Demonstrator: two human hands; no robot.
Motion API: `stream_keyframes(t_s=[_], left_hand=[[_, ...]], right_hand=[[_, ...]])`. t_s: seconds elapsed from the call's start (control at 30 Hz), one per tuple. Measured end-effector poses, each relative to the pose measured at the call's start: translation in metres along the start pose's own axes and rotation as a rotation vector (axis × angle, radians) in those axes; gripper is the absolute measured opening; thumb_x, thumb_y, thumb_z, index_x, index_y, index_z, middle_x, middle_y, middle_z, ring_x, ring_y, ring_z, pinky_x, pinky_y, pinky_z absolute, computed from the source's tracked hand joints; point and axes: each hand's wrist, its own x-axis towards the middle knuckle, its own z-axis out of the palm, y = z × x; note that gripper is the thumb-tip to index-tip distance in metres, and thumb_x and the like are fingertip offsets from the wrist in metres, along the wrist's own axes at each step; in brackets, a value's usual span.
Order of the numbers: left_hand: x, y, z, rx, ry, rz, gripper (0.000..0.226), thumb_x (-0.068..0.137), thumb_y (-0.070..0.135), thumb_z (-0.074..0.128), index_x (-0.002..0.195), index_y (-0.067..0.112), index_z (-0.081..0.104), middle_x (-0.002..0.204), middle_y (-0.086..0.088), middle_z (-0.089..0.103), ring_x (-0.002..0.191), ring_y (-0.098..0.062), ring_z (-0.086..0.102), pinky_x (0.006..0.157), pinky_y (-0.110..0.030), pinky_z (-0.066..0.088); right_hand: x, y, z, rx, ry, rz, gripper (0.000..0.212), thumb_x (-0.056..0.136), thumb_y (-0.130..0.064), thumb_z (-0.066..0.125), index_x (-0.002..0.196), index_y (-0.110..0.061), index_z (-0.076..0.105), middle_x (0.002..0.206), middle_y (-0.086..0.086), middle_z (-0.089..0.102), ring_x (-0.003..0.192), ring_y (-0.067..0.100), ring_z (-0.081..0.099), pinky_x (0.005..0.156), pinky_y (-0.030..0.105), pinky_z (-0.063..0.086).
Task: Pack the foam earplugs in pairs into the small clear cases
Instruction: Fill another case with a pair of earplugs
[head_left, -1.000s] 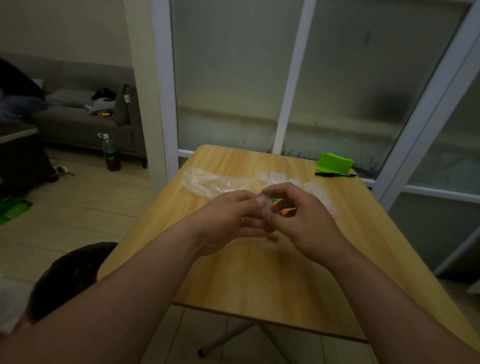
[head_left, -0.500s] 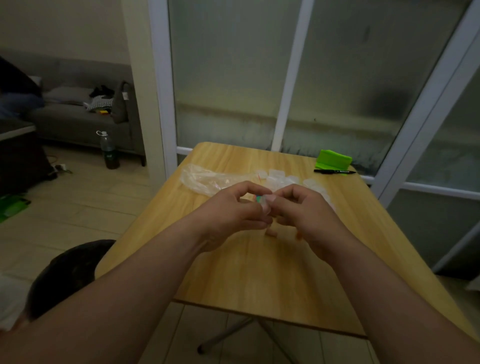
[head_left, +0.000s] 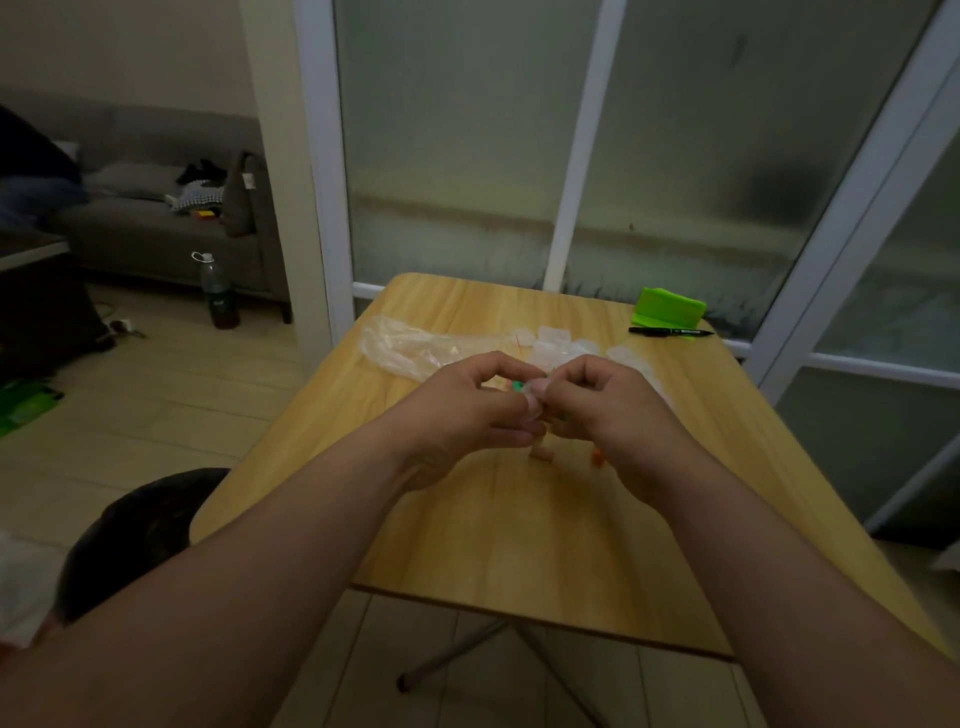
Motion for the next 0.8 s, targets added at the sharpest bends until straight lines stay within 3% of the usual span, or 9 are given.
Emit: stream_keyframes(t_s=[0.2,0.33,0.43,0.47,0.53,0.6,0.67,0.8], left_hand=[[0.0002,0.0007,0.0008,-0.022,0.015,-0.015,0.026,0.097,0.005,0.071,0.123,0.007,0.070,0.113,-0.023,0.077,0.103,-0.032,0.077,0.089,-0.037,0.063],[0.0007,0.0002,0.0013,-0.019,0.022,-0.025,0.026,0.097,0.002,0.069,0.123,0.005,0.070,0.112,-0.024,0.076,0.101,-0.033,0.078,0.084,-0.035,0.064],[0.0031,0.0005,0.0009,-0.030,0.038,-0.038,0.027,0.097,-0.001,0.064,0.122,0.006,0.070,0.108,-0.023,0.078,0.099,-0.032,0.078,0.084,-0.036,0.065],[0.0039,0.0013,-0.0004,-0.038,0.044,-0.043,0.028,0.097,-0.002,0.061,0.122,0.007,0.071,0.107,-0.023,0.078,0.098,-0.031,0.078,0.084,-0.036,0.065],[0.0047,0.0028,-0.0019,-0.063,0.047,-0.053,0.030,0.098,-0.003,0.057,0.122,0.008,0.071,0.104,-0.024,0.078,0.097,-0.030,0.078,0.084,-0.035,0.065],[0.0051,0.0041,-0.0008,-0.118,0.039,-0.055,0.030,0.100,-0.003,0.056,0.124,0.008,0.070,0.107,-0.024,0.078,0.098,-0.030,0.078,0.084,-0.035,0.066],[0.0062,0.0032,0.0016,-0.172,0.047,-0.043,0.028,0.101,-0.002,0.058,0.125,0.007,0.068,0.106,-0.022,0.078,0.099,-0.030,0.078,0.085,-0.036,0.065],[0.0076,0.0027,0.0026,-0.157,0.091,-0.011,0.029,0.099,-0.003,0.060,0.127,0.006,0.064,0.102,-0.022,0.077,0.098,-0.031,0.079,0.087,-0.037,0.065]], right_hand=[[0.0019,0.0003,0.0032,-0.044,0.040,-0.036,0.016,0.093,-0.021,0.078,0.096,-0.006,0.072,0.085,0.004,0.078,0.084,0.021,0.077,0.076,0.033,0.064],[0.0004,-0.0008,0.0044,-0.068,0.041,-0.038,0.015,0.093,-0.019,0.077,0.097,-0.006,0.071,0.081,0.001,0.078,0.080,0.018,0.077,0.059,0.018,0.054],[0.0013,-0.0002,0.0050,-0.056,0.081,-0.023,0.008,0.091,-0.009,0.073,0.097,-0.004,0.069,0.083,0.006,0.078,0.081,0.024,0.078,0.046,0.016,0.048],[0.0022,-0.0007,0.0049,-0.027,0.102,-0.011,0.007,0.089,-0.004,0.071,0.096,-0.004,0.069,0.087,0.010,0.078,0.083,0.029,0.078,0.049,0.020,0.054],[0.0054,0.0021,0.0024,0.030,0.116,0.001,0.010,0.087,0.000,0.069,0.094,-0.006,0.070,0.095,0.015,0.078,0.089,0.036,0.078,0.068,0.037,0.067],[0.0082,0.0035,-0.0006,0.044,0.111,0.001,0.009,0.089,-0.002,0.070,0.096,-0.008,0.072,0.097,0.013,0.078,0.090,0.034,0.078,0.081,0.047,0.067],[0.0089,0.0044,-0.0022,0.032,0.110,-0.021,0.007,0.094,-0.008,0.070,0.100,-0.008,0.073,0.096,0.009,0.079,0.090,0.028,0.078,0.080,0.041,0.067],[0.0041,0.0034,-0.0017,-0.161,0.101,-0.145,0.009,0.100,-0.026,0.071,0.103,-0.017,0.075,0.091,-0.001,0.079,0.082,0.010,0.076,0.063,0.023,0.059]])
